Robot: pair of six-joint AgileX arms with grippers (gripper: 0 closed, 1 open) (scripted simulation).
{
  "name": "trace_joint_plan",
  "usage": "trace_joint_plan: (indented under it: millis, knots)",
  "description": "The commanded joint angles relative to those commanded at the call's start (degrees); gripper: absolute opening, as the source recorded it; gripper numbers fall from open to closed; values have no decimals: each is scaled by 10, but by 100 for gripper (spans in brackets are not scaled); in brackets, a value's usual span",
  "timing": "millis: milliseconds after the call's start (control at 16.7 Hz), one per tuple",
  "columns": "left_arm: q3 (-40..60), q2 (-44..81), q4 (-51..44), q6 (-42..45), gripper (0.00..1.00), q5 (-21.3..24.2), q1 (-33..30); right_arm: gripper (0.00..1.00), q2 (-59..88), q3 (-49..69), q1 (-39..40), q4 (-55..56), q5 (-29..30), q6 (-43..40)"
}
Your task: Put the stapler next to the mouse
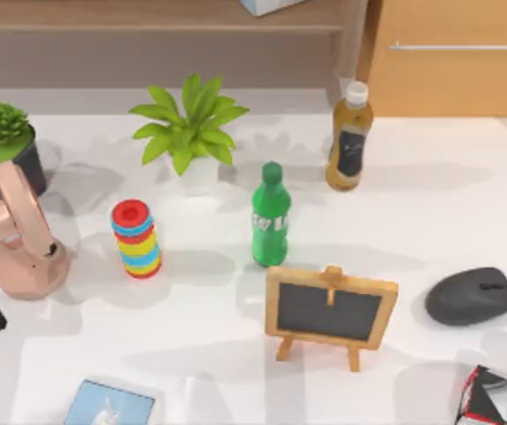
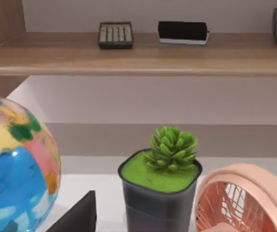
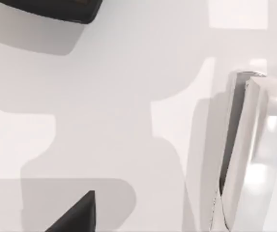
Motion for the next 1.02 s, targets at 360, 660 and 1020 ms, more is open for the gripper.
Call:
trace_joint_plan:
  millis: [360,660,1020]
  knots:
    - [0,0,0,0,100,0,0,100,122,68,-26,-79,0,19]
    - [0,0,0,0,100,0,0,100,121,64,-24,-76,0,19]
    - [0,0,0,0,100,0,0,100,171,10,-24,34,0,21]
